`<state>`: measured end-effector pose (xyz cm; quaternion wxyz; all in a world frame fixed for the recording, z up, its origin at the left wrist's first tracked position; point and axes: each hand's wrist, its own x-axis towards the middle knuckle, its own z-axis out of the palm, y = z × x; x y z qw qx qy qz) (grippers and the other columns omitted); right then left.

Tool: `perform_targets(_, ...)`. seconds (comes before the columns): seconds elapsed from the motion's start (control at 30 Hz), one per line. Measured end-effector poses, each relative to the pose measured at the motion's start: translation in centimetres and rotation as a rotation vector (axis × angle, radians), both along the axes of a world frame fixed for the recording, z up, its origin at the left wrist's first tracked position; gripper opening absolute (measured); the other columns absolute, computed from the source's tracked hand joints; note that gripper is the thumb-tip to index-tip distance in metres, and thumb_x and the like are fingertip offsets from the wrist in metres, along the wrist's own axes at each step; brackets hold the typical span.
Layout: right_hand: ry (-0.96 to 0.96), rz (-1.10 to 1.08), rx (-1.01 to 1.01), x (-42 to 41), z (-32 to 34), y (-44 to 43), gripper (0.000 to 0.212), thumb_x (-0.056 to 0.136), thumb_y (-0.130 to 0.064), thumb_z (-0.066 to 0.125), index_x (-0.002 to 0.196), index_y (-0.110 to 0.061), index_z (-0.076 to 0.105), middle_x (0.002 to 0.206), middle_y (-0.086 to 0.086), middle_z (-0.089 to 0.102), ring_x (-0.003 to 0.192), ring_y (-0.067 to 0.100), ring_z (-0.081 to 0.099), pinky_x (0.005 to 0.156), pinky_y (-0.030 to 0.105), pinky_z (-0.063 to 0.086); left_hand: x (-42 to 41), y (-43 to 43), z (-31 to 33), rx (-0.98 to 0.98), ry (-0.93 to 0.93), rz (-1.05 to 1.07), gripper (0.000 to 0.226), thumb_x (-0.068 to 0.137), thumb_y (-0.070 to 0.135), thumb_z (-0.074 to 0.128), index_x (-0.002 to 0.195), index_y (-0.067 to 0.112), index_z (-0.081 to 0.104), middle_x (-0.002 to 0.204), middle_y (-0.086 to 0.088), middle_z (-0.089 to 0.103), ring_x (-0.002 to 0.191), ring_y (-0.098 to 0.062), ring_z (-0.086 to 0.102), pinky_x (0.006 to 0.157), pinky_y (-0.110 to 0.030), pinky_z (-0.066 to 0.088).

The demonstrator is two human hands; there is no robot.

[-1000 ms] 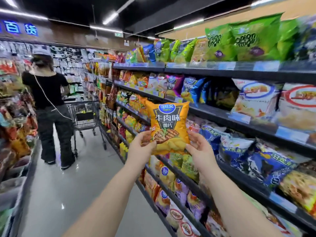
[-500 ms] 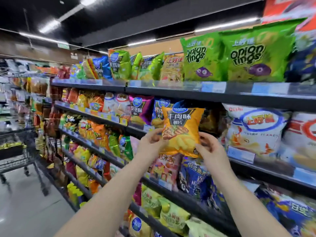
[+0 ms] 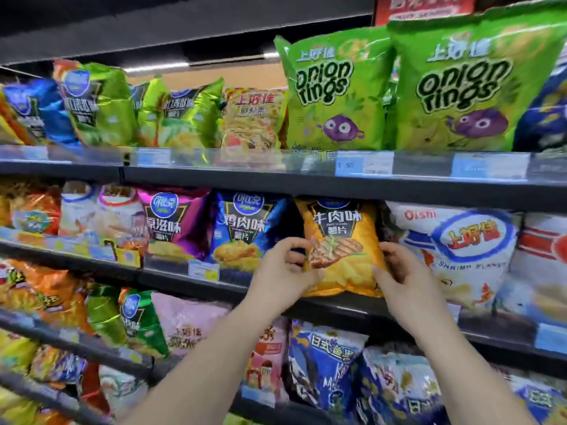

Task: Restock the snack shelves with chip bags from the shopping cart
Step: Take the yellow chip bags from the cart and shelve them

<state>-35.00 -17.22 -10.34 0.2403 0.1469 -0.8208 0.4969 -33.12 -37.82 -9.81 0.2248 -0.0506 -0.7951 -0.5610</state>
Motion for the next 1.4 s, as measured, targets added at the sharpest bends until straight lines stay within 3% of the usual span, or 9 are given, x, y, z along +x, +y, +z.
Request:
perform_targets(0.3, 0.046, -0.157, 0.055, -0.4, 0.6, -3.4, 0.034, 0.092, -0.019, 0.063, 0.124, -0.025, 0.055, 0.115, -0.007, 0.06, 0.105, 0.012, 0.057, 0.087, 0.029, 0.046, -3.9, -2.5, 0.1, -0.1, 0.047, -0.054, 0.045, 0.079, 0.019, 0.079, 0.114, 0.035, 0.055, 0.104, 0.007, 0.067, 0.09, -0.009, 0.062, 0.081, -0.024, 0.053)
perform_targets(0.43, -0.076, -0.128, 0.044, -3.1, 0.4, -5.2, 0.04, 0.085, -0.01, 0.069, 0.108, -0.036, 0.049, 0.113, -0.006, 0.059, 0.102, 0.015, 0.058, 0.089, 0.036, 0.051, -5.2, -3.0, 0.4, -0.314, -0.011, 0.052, 0.05, 0.083, 0.019, 0.072, 0.124, 0.033, 0.045, 0.108, 0.013, 0.06, 0.097, -0.012, 0.061, 0.085, -0.032, 0.051)
perform_targets(0.57, -0.143, -0.128, 0.036, -5.3, 0.7, -6.1, 0.034, 0.083, -0.006, 0.07, 0.102, -0.029, 0.054, 0.105, -0.001, 0.063, 0.087, 0.015, 0.06, 0.067, 0.028, 0.05, -6.1, -2.9, 0.2, -0.418, -0.006, 0.129, 0.05, 0.085, 0.007, 0.06, 0.125, 0.028, 0.038, 0.109, 0.002, 0.064, 0.095, -0.022, 0.063, 0.081, -0.042, 0.055)
perform_targets(0.73, -0.303, -0.099, 0.065, -7.4, 1.1, -7.0, 0.04, 0.087, -0.006, 0.064, 0.122, -0.019, 0.05, 0.118, 0.002, 0.058, 0.099, 0.02, 0.059, 0.076, 0.034, 0.054, -6.4, -4.1, 0.1, -0.456, -0.063, 0.057, 0.059, 0.09, 0.007, 0.056, 0.143, 0.026, 0.038, 0.133, -0.001, 0.055, 0.115, -0.02, 0.056, 0.094, -0.035, 0.05)
perform_targets(0.93, -0.41, 0.06, -0.148, -8.1, 0.9, -5.7, 0.074, 0.084, 0.005, 0.058, 0.142, -0.033, 0.032, 0.132, 0.007, 0.049, 0.114, 0.027, 0.055, 0.081, 0.036, 0.052, -6.4, -4.5, 0.5, -0.613, -0.138, -0.165, 0.067, 0.1, 0.021, 0.044, 0.157, 0.024, 0.01, 0.163, 0.002, 0.014, 0.144, -0.019, 0.026, 0.114, -0.03, 0.025)
perform_targets(1.07, -0.39, 0.018, 0.064, -7.8, 1.5, -5.7, 0.093, 0.081, -0.008, 0.065, 0.148, -0.043, 0.01, 0.127, 0.003, 0.052, 0.106, 0.02, 0.057, 0.089, 0.035, 0.052, -7.8, -2.5, 1.2, -0.66, -0.254, -0.191, 0.065, 0.102, 0.031, 0.035, 0.157, 0.014, 0.004, 0.164, -0.009, 0.006, 0.148, -0.025, 0.016, 0.117, -0.033, 0.02)
perform_targets(1.13, -0.443, -0.005, 0.248, -7.5, 2.2, -6.2, 0.094, 0.082, -0.013, 0.064, 0.149, -0.037, 0.003, 0.117, 0.006, 0.055, 0.094, 0.017, 0.056, 0.079, 0.03, 0.052, -9.0, -1.8, 1.4, -0.693, -0.316, -0.162, 0.065, 0.102, 0.034, 0.033, 0.156, 0.009, 0.007, 0.16, -0.016, 0.014, 0.143, -0.03, 0.026, 0.113, -0.035, 0.027)
perform_targets(1.3, -0.52, -0.018, 0.398, -7.7, 2.6, -6.7, 0.066, 0.088, -0.018, 0.06, 0.141, -0.017, 0.022, 0.091, 0.0, 0.049, 0.077, 0.013, 0.048, 0.06, 0.025, 0.04, -10.0, -1.6, 0.8, -0.792, -0.402, -0.134, 0.069, 0.103, 0.04, 0.031, 0.156, 0.009, 0.001, 0.162, -0.015, 0.004, 0.148, -0.03, 0.011, 0.12, -0.044, 0.017)
perform_targets(1.4, -0.414, -0.005, 0.469, -7.3, 2.3, -6.6, 0.056, 0.094, -0.029, 0.057, 0.139, -0.016, 0.026, 0.115, 0.003, 0.05, 0.101, 0.017, 0.049, 0.082, 0.028, 0.039, -9.3, -1.7, 0.4, -0.843, -0.297, -0.125, 0.071, 0.103, 0.039, 0.031, 0.155, 0.008, -0.005, 0.163, -0.015, -0.006, 0.15, -0.028, -0.002, 0.122, -0.041, 0.006)
